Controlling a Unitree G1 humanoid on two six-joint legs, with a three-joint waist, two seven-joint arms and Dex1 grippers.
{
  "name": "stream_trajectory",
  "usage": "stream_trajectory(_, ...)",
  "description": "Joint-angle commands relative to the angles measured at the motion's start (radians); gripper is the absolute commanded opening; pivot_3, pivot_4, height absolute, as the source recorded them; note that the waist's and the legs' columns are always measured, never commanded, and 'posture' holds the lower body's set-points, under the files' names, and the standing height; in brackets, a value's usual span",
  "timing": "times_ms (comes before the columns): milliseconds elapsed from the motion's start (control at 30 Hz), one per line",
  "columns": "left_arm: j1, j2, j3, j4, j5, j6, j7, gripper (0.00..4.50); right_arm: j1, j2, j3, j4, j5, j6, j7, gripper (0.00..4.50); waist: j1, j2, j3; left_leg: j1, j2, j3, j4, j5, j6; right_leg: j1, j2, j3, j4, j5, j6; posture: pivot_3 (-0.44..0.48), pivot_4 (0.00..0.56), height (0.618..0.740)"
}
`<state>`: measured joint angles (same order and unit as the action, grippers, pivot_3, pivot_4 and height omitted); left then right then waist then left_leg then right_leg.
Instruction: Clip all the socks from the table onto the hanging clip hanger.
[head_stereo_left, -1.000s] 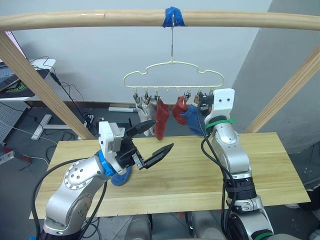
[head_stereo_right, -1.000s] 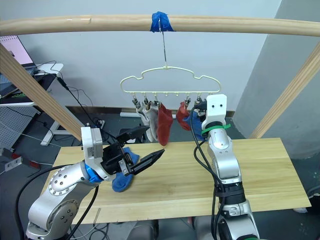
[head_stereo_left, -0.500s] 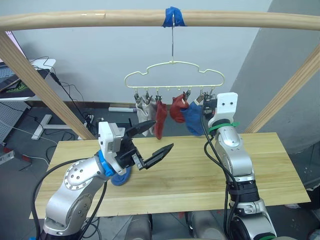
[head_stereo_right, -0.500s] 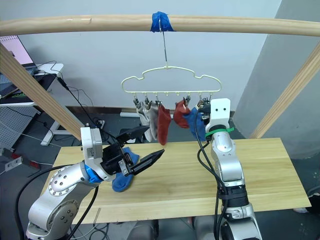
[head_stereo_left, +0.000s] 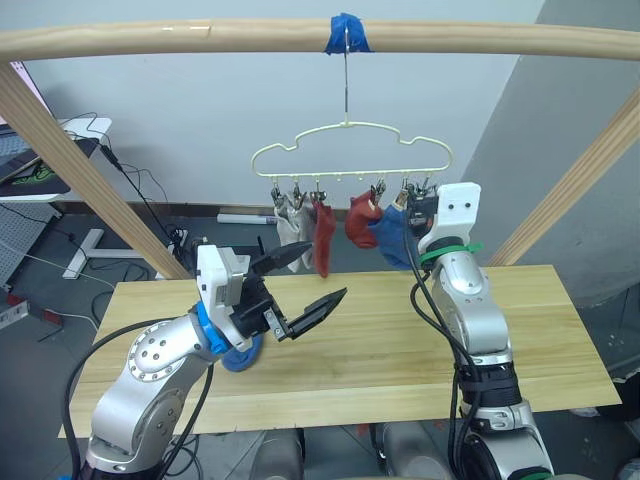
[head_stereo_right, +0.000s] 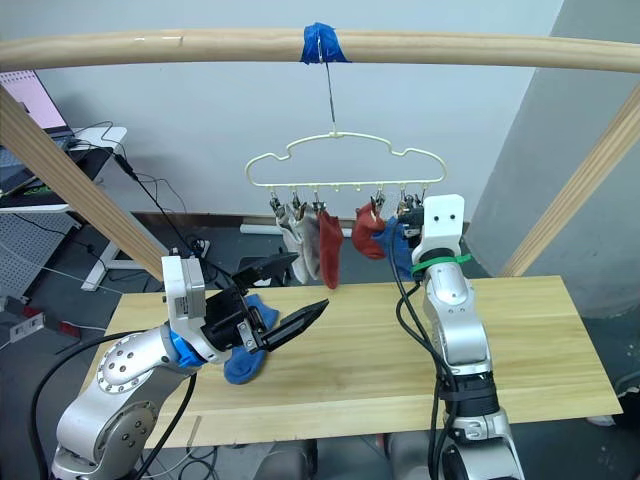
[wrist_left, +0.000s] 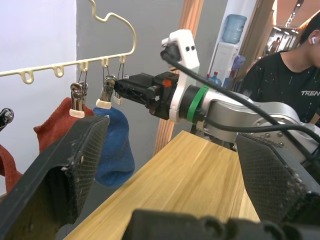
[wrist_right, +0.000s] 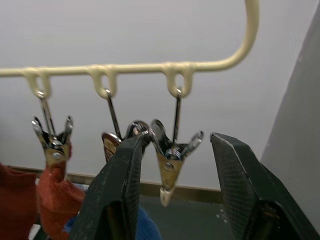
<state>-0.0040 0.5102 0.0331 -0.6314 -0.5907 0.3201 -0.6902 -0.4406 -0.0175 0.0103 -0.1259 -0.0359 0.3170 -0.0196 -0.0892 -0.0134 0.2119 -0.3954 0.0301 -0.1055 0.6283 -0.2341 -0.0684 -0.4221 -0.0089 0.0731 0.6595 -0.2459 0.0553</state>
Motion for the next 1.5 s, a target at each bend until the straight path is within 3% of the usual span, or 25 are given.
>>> stream_trajectory(33,-0.003,0.001,-0.006,-0.039,0.005,-0.026,-0.008,4.5,0.006,0.001,0.005,-0.053,0.01,-0.017,0.011,2.23,0.0,0.0,0.0,0.0,0.0,0.0,0.0,0.0,0.0,0.0,0.0,0.0,0.0,0.0,0.0,-0.061,0.19,0.74)
stream_trajectory(700,-0.008,-0.004,-0.007,-0.034,0.008,-0.026,-0.021,4.5,0.035,-0.009,-0.002,-0.078,-0.004,0.002,-0.004,2.23,0.0,0.0,0.0,0.0,0.0,0.0,0.0,0.0,0.0,0.0,0.0,0.0,0.0,0.0,-0.001,-0.068,0.19,0.74)
stream_trajectory(1500,-0.001,-0.015,-0.017,-0.031,0.02,-0.036,-0.022,4.5,-0.028,-0.005,-0.019,-0.001,-0.019,-0.013,-0.039,2.23,0.0,0.0,0.0,0.0,0.0,0.0,0.0,0.0,0.0,0.0,0.0,0.0,0.0,0.0,0.0,-0.066,0.189,0.74)
